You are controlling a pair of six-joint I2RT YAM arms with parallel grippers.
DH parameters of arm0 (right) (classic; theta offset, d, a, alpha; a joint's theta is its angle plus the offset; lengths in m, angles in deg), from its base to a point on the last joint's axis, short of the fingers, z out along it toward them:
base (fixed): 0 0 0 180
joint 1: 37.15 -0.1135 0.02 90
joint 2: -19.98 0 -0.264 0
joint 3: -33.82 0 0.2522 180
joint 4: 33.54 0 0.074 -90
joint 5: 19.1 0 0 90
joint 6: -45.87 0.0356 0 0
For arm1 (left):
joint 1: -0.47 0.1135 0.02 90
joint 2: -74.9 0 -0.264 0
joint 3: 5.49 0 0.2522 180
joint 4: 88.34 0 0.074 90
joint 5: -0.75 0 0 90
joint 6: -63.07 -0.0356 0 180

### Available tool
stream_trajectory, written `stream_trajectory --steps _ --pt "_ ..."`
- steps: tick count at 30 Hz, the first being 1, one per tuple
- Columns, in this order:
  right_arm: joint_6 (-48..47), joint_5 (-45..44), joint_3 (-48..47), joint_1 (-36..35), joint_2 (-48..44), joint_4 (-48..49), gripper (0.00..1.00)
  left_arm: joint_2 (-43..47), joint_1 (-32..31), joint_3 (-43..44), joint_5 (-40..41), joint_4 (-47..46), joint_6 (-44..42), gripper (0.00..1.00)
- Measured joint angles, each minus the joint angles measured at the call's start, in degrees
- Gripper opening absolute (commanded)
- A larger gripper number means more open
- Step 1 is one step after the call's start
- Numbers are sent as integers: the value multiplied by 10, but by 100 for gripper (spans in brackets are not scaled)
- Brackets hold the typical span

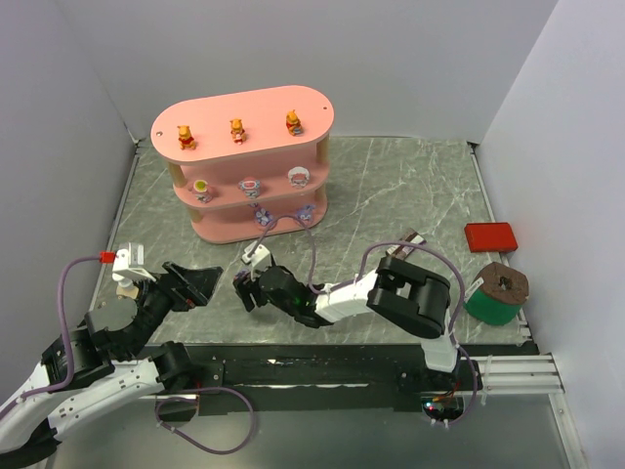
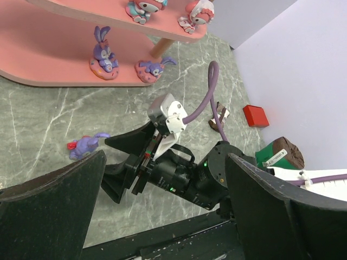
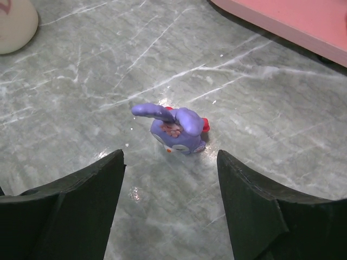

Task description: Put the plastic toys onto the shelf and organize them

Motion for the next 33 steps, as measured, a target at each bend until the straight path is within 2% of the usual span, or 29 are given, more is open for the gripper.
stream_trajectory --steps 6,20,33 --pt "-2 14 -10 9 0 -12 59 0 0 0 0 0 0 97" --pt "-1 13 -68 14 9 -35 56 0 0 0 0 0 0 97" --pt "10 5 -75 14 18 -57 50 0 0 0 0 0 0 96"
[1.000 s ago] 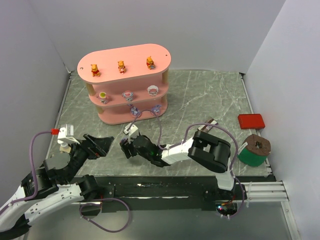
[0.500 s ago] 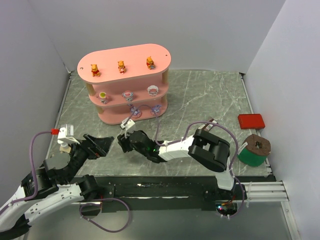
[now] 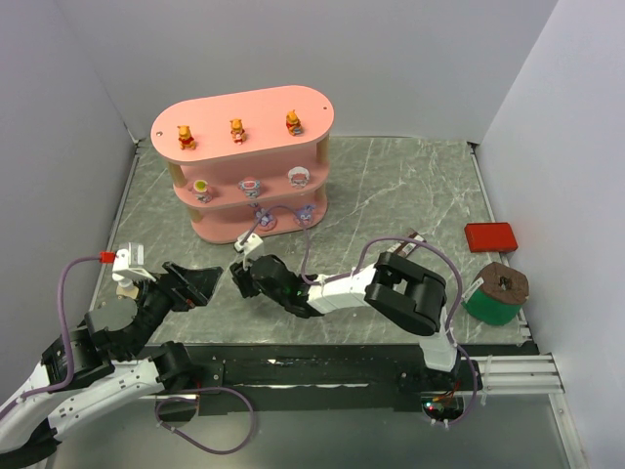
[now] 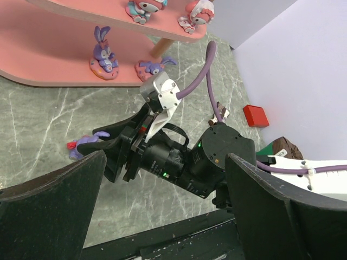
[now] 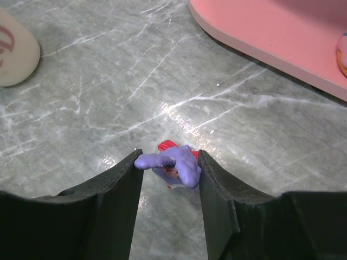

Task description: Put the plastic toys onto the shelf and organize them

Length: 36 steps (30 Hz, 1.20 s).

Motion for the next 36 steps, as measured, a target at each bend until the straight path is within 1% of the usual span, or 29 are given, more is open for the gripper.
stream_trajectory --steps 2,3,5,6,8,11,14,15,20,21,23,24,25,31,36 --pt "2 -2 -4 0 3 0 52 0 0 0 0 0 0 96" --pt "3 -4 -7 0 5 0 57 0 0 0 0 0 0 96" --pt "7 -4 -10 0 7 -2 61 0 0 0 0 0 0 96" --pt "9 -5 -10 0 8 -3 66 0 0 0 0 0 0 97" --pt "11 -6 -10 0 12 -5 68 0 0 0 0 0 0 97" --pt "13 -10 -11 0 20 -9 68 0 0 0 0 0 0 97" --pt "13 -17 -11 0 25 -12 60 0 0 0 0 0 0 97" --pt "14 -19 -11 0 25 -13 53 0 0 0 0 0 0 96" --pt "20 -21 -11 0 25 -12 38 0 0 0 0 0 0 96" --pt "21 -21 -11 0 25 -12 30 0 0 0 0 0 0 96" --pt "21 -21 -11 0 25 -12 18 0 0 0 0 0 0 96" --pt "21 -21 -11 0 25 -12 5 0 0 0 0 0 0 96" --pt "21 -21 -11 0 25 -12 0 0 0 0 0 0 0 97" --pt "21 -27 -21 0 33 -12 0 2 0 0 3 0 0 97" --pt "8 -50 -45 0 53 3 0 19 0 0 16 7 6 98"
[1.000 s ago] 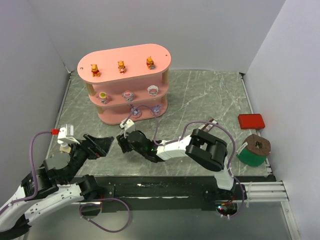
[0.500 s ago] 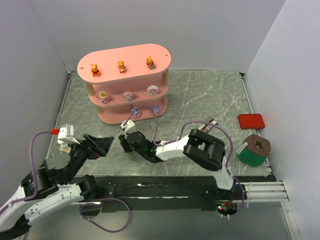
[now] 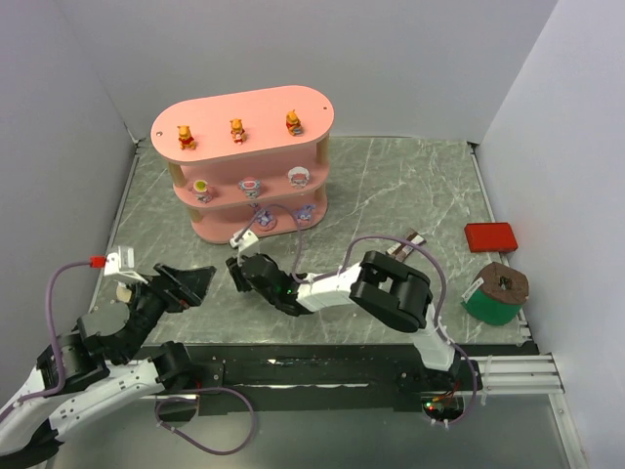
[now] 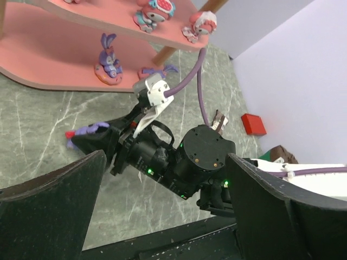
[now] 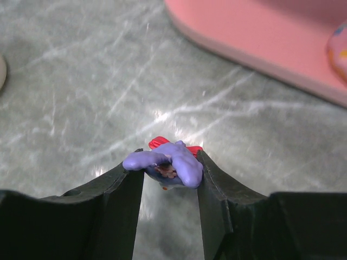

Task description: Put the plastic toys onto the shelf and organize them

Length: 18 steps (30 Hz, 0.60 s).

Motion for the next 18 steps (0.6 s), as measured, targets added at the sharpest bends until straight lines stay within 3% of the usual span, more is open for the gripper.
stream_trajectory --steps 11,18 --pt "-45 -45 -154 27 77 37 0 39 0 0 32 20 28 97" --pt "-47 -64 -202 39 112 35 0 40 0 0 36 21 32 97"
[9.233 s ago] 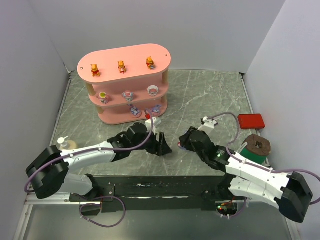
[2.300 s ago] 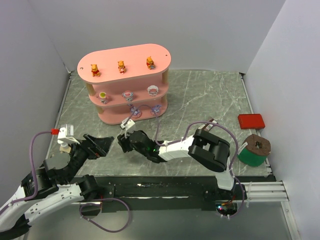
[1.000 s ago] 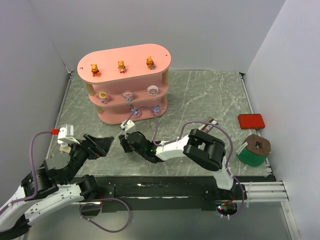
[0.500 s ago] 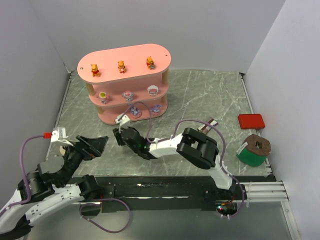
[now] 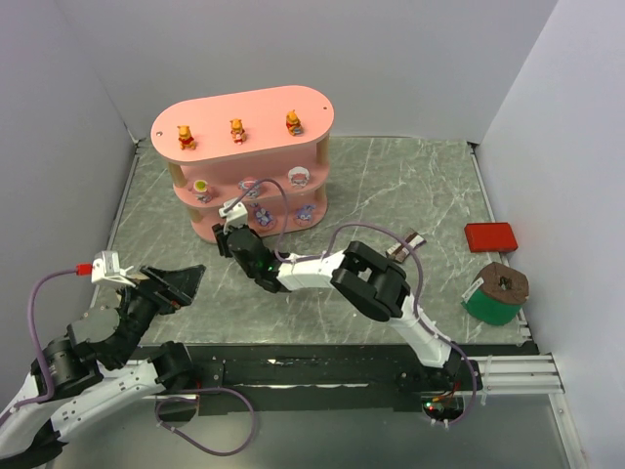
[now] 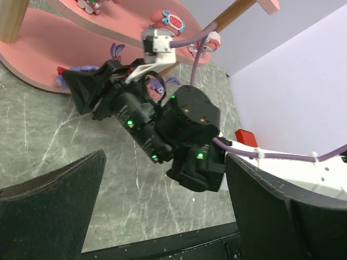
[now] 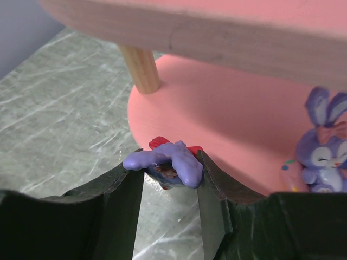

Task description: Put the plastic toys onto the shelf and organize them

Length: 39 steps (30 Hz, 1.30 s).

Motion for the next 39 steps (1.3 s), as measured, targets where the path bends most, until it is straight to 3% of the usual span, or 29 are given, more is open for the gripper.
stream_trajectory --steps 27,30,37,39 --pt "24 -69 -147 -10 92 -91 0 0 0 0 4 2 5 97" --pt "33 -73 -155 -10 92 -110 4 0 0 0 4 2 5 97" --pt "55 -84 -169 -10 92 -143 30 1 0 0 4 2 5 97" --pt "58 -86 -174 -10 93 -152 33 1 0 0 4 2 5 96"
